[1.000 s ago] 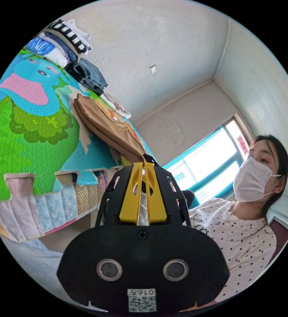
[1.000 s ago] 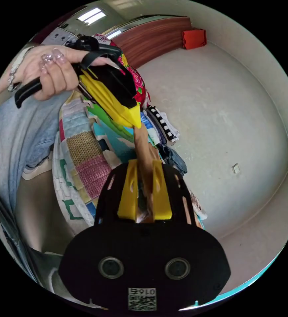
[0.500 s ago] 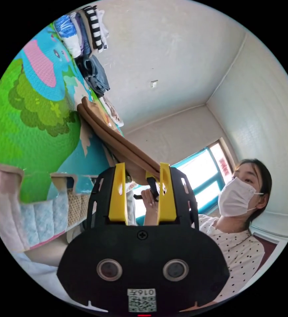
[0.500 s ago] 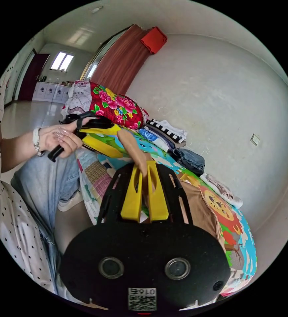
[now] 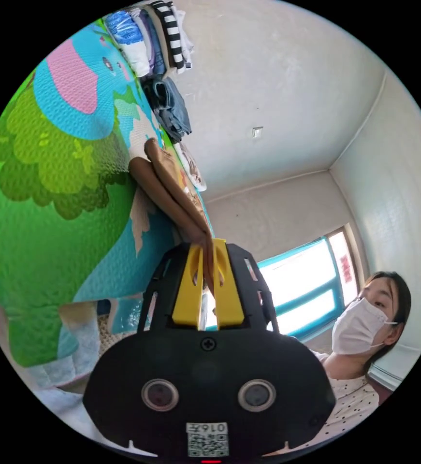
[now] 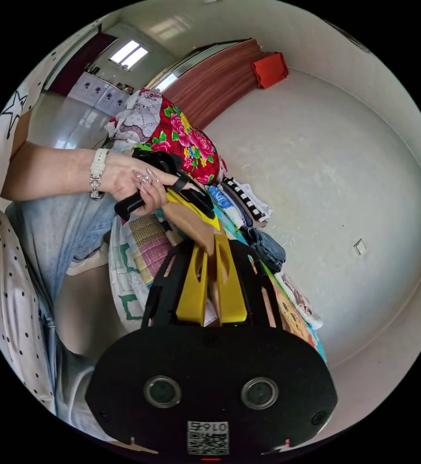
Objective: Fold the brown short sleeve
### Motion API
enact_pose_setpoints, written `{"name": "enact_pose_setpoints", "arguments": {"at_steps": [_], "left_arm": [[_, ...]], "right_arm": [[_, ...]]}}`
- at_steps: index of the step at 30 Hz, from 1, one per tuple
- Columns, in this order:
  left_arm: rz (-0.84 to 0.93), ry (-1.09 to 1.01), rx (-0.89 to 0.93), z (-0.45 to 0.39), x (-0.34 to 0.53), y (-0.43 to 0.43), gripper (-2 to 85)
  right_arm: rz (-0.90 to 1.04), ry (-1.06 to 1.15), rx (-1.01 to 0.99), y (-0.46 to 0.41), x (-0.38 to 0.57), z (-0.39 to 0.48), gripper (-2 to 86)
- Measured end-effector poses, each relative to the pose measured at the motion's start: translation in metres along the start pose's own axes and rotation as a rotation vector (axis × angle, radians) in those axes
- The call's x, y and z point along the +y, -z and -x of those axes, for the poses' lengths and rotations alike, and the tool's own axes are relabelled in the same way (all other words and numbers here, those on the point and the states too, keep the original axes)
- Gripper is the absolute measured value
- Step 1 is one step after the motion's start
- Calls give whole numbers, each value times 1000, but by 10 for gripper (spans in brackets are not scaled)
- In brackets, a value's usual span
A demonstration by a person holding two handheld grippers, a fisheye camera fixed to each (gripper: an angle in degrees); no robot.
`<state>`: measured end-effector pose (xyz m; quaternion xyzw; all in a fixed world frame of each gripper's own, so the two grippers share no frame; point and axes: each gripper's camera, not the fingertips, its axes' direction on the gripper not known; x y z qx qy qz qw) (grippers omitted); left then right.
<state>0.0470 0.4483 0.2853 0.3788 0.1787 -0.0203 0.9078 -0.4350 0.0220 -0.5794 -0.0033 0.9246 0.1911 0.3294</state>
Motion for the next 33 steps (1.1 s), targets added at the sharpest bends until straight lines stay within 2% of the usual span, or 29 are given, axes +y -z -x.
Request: {"name": "enact_pose_setpoints", "arguments": {"at_steps": [3, 5, 8, 10, 11, 13, 16, 22, 26, 29, 31, 33], "left_arm": [[36, -31, 19, -16, 16, -6, 101], [70, -143, -23, -40, 33, -9, 130], [98, -474, -274, -104, 78, -14, 148], [113, -789, -553, -162, 127, -29, 157], [118, -869, -626, -176, 141, -35, 160], [134, -1158, -925, -219, 195, -67, 171], [200, -1376, -1134, -246, 243, -112, 180], [275, -1597, -1441, -248, 289, -183, 162], [288, -1699, -1379, -258, 312, -210, 128], [311, -1711, -1433, -262, 320, -229, 83], [245, -1669, -1463, -270, 320, -232, 30], [228, -1601, -1412, -281, 314, -226, 6]], "right_arm": [[-21, -60, -20, -5, 4, -10, 11], [7, -121, -51, -11, 3, -23, 11], [21, -196, -76, -17, 1, -45, 10], [42, -213, -90, -23, -3, -56, 10], [66, -212, -100, -28, -6, -62, 10], [107, -194, -124, -36, -12, -68, 10], [148, -176, -171, -50, -23, -76, 10], [192, -51, -210, -66, -41, -66, 9], [207, -23, -221, -66, -40, -65, 12], [196, -41, -223, -63, -36, -71, 19], [171, -62, -195, -58, -30, -77, 27], [128, -97, -170, -50, -19, -87, 58]]}}
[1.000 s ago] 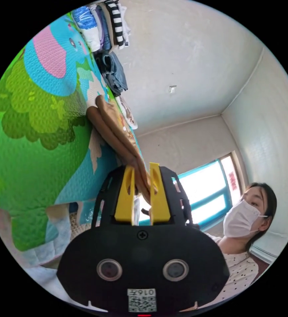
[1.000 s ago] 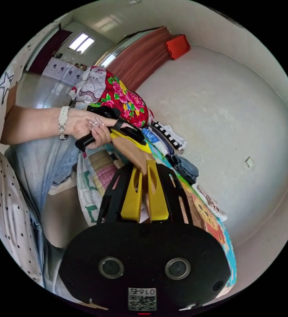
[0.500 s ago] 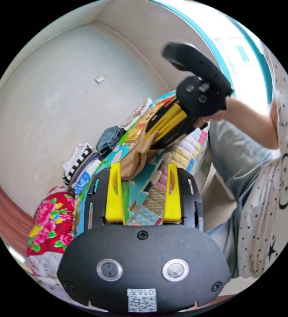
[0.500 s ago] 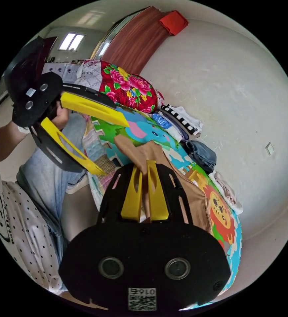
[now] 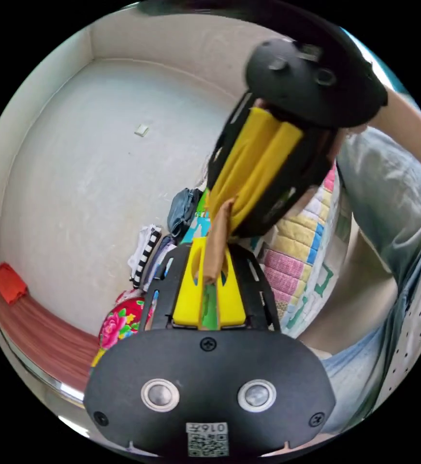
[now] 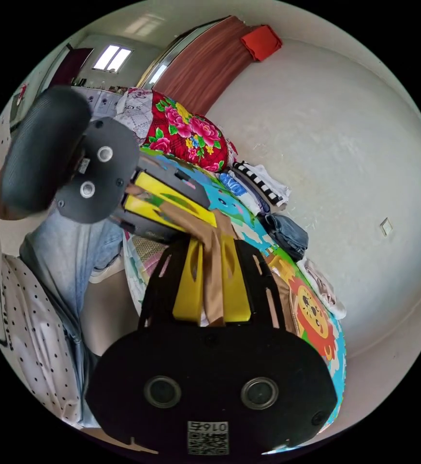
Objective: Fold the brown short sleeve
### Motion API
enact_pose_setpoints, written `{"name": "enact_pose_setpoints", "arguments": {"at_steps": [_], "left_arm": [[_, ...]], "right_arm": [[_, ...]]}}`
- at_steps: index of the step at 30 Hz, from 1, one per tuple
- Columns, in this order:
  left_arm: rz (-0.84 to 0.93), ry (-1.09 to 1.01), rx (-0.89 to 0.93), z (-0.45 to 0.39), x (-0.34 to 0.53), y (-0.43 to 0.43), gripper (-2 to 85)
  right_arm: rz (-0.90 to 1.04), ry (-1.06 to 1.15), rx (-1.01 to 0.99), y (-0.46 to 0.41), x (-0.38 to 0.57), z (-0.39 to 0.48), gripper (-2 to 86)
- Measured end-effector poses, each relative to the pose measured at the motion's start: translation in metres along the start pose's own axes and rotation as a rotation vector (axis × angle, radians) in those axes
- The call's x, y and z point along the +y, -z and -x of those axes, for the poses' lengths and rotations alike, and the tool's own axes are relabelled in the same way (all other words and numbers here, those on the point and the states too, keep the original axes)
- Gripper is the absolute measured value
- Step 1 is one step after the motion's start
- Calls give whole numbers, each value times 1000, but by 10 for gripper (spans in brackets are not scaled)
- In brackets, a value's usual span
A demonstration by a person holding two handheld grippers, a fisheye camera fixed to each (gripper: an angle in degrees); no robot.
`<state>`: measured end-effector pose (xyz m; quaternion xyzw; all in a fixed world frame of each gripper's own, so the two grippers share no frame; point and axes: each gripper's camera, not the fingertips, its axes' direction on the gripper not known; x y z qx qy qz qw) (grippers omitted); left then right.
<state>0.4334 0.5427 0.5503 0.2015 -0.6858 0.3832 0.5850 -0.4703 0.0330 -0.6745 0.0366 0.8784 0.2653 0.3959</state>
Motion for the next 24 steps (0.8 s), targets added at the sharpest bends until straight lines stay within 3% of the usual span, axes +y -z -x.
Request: {"name": "enact_pose_setpoints", "arguments": {"at_steps": [4, 7, 11, 17, 20, 24], "left_arm": [[-30, 217, 207, 41, 4, 4, -8], [-32, 273, 241, 56, 5, 4, -9], [-37, 326, 281, 68, 7, 4, -9], [-31, 377, 319, 81, 17, 6, -6], [-26, 386, 356, 85, 23, 5, 8], [97, 396, 311, 82, 33, 2, 141]], "right_arm": [[-56, -32, -20, 14, 28, -17, 109], [-47, -15, -1, 16, 51, -20, 131], [80, 44, 166, -2, 69, -14, 137], [166, 89, 385, -21, 86, -13, 111], [186, 108, 361, -21, 94, -23, 58], [255, 55, 200, -24, 81, -53, 31]]}}
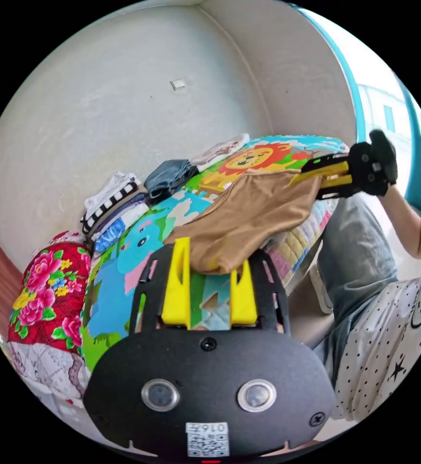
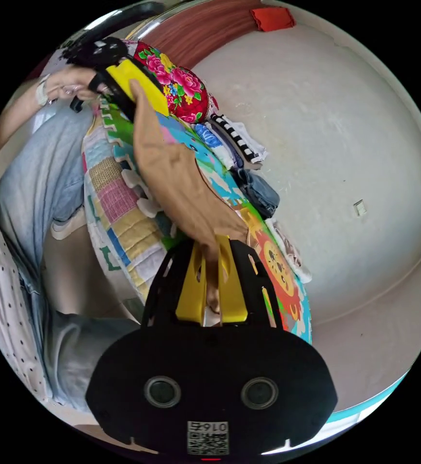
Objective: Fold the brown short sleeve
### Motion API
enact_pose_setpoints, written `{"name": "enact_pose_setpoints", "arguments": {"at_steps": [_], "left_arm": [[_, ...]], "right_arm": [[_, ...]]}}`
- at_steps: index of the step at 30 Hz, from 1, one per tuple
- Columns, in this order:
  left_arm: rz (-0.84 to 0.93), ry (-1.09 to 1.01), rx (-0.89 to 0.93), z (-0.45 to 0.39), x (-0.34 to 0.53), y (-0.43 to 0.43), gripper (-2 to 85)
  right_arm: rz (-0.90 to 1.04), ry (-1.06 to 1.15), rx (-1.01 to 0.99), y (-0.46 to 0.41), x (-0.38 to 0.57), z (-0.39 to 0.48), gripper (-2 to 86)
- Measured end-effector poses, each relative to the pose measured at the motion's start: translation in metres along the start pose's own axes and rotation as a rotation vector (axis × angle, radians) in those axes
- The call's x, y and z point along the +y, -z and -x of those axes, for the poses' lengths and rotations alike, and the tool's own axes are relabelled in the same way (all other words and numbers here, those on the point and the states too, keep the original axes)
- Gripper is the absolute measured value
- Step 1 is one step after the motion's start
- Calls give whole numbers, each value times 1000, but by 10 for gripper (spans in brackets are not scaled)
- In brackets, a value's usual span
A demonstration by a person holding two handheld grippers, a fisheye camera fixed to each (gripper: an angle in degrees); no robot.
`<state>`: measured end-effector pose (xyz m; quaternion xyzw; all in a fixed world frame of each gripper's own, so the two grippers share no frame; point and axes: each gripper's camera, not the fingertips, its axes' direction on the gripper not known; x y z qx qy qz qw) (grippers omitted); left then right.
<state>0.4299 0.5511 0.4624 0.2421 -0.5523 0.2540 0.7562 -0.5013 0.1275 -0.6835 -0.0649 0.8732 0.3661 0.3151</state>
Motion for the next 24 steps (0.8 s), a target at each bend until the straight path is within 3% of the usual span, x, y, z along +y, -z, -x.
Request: {"name": "enact_pose_setpoints", "arguments": {"at_steps": [6, 15, 24], "left_arm": [[26, -51, -56, -20, 12, 31, 147], [-55, -181, 59, -84, -35, 35, 152], [176, -113, -227, -82, -72, -42, 118]], "right_arm": [[167, -85, -198, -30, -33, -47, 29], [289, -17, -197, -68, -68, -59, 28], [276, -10, -197, -91, -63, -69, 32]]}}
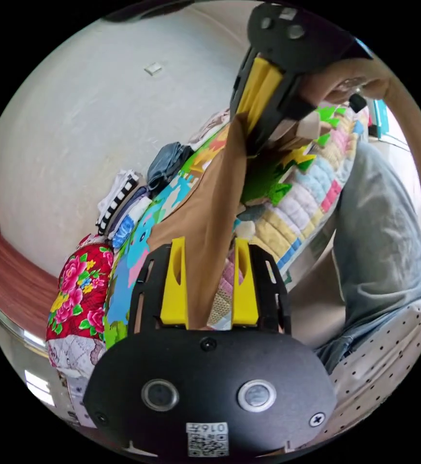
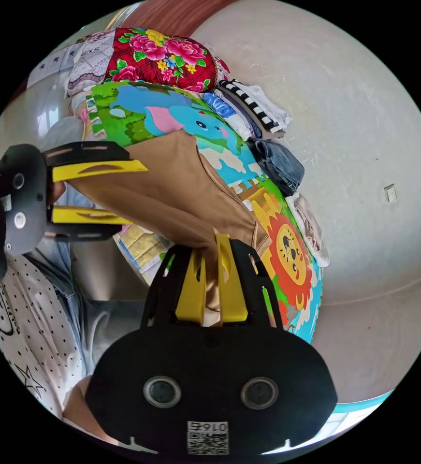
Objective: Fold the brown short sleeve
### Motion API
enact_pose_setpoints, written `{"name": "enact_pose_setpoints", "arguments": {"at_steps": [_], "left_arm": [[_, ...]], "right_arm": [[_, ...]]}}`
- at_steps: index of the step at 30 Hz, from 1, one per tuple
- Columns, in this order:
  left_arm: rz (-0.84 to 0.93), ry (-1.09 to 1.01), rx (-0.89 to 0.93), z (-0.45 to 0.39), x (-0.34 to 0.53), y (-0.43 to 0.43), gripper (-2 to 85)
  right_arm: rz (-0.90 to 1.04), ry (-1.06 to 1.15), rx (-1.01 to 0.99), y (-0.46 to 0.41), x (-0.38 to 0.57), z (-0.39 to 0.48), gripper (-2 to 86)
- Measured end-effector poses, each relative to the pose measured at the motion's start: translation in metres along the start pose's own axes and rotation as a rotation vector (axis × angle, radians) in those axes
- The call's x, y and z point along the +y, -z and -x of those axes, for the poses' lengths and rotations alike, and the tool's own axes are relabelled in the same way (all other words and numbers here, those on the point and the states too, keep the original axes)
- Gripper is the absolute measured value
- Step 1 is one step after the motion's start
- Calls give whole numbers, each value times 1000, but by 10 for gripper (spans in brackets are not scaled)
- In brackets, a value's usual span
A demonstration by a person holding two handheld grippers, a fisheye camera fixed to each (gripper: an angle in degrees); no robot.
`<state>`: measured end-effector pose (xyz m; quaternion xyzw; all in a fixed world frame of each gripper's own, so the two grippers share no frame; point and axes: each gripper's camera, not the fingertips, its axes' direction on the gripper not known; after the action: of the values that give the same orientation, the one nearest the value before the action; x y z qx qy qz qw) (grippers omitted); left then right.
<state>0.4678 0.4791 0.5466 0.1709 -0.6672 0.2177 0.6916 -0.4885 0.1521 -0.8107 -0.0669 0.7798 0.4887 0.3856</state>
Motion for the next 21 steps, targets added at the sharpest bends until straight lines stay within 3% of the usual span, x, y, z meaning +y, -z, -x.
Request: {"name": "enact_pose_setpoints", "arguments": {"at_steps": [7, 15, 21], "left_arm": [[74, -56, -95, 35, 3, -27, 3], [31, -39, 103, 93, -20, -43, -9], [17, -115, 132, 121, -43, -57, -9]], "right_arm": [[-34, 30, -2, -24, 5, -3, 35], [23, 140, 136, -81, 7, 15, 61], [-48, 199, 125, -101, 2, 12, 37]]}}
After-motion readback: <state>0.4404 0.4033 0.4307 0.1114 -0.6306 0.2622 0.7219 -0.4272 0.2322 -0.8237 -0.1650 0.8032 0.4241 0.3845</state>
